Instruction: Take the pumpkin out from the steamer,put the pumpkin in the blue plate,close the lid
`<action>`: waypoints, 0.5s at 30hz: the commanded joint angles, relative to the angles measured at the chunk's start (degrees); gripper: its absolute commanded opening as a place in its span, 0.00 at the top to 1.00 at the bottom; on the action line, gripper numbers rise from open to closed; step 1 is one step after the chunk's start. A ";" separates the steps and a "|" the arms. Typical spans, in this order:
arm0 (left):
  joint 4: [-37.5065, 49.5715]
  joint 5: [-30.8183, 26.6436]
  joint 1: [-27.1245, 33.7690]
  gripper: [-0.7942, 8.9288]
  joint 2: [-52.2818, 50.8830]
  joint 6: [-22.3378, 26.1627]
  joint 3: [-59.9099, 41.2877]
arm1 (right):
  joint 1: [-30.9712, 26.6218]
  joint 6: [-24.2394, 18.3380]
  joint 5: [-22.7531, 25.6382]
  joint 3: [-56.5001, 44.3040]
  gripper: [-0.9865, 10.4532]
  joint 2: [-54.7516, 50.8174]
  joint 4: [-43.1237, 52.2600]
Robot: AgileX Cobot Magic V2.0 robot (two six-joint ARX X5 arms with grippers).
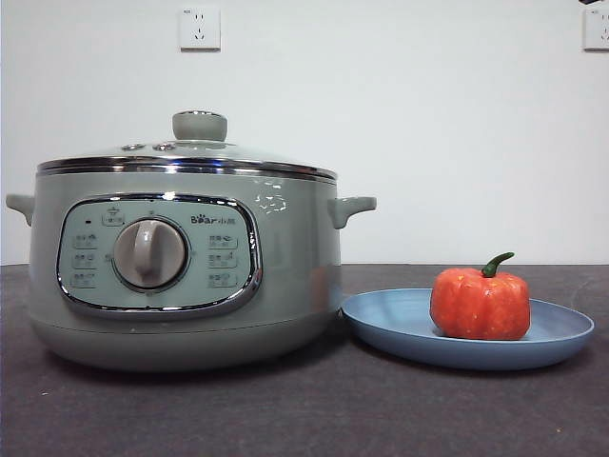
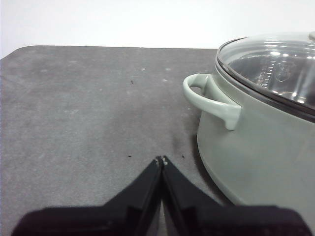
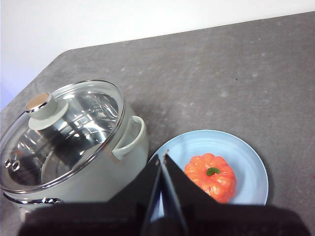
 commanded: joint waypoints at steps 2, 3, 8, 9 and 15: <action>0.13 0.46 0.15 0.92 -0.17 0.26 -0.94 | 0.09 0.31 0.15 -0.42 0.93 -0.09 0.17; 0.13 0.46 0.15 0.92 -0.17 0.26 -0.94 | 0.09 0.17 0.17 -0.42 0.93 -0.09 -0.13; 0.13 0.46 0.15 0.92 -0.17 0.26 -0.94 | 0.09 -3.15 2.05 -0.42 0.93 -0.37 -1.11; 0.13 0.46 0.15 0.92 -0.17 0.26 -0.94 | 0.13 -3.17 2.05 -0.42 0.93 -0.98 -1.70; 0.13 0.44 0.15 0.92 -0.17 0.26 -0.94 | -6.29 -4.17 4.33 -0.68 0.93 -6.36 -4.87</action>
